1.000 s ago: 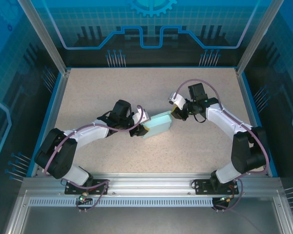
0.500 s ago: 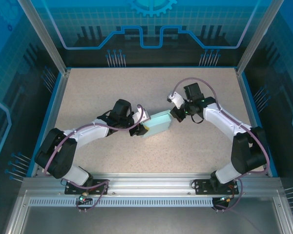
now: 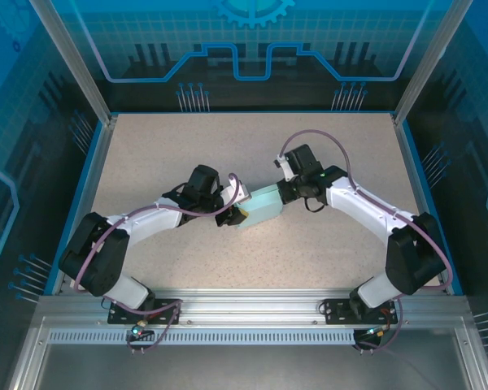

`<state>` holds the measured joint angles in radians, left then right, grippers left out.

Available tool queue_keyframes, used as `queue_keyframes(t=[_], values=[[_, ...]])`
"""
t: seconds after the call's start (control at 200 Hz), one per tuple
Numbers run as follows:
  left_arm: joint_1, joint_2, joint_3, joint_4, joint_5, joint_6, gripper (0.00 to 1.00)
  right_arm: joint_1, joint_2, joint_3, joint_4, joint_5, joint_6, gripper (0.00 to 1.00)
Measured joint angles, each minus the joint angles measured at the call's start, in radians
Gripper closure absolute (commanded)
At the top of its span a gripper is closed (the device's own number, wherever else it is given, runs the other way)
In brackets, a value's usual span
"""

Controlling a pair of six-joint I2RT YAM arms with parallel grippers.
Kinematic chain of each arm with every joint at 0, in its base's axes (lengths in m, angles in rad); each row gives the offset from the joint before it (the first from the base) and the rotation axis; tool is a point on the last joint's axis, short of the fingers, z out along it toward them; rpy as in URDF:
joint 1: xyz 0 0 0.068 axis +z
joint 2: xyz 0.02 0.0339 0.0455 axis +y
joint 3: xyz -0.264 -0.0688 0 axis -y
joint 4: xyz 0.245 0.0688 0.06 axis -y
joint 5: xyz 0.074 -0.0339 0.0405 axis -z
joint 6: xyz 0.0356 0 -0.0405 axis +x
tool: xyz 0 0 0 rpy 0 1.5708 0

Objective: Fold the paper box

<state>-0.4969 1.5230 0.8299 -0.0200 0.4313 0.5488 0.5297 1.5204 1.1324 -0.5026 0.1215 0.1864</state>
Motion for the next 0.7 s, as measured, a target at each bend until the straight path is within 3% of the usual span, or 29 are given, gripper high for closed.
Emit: queue_keyframes(t=[0.44,0.7], values=[[0.000,0.002,0.006,-0.002,-0.006,0.000,0.58,0.022,-0.056,-0.095,0.091,0.044,0.092,1.00],[0.000,0.005,0.011,-0.006,-0.016,0.000,0.51,0.053,-0.092,-0.172,0.163,0.097,0.133,1.00]])
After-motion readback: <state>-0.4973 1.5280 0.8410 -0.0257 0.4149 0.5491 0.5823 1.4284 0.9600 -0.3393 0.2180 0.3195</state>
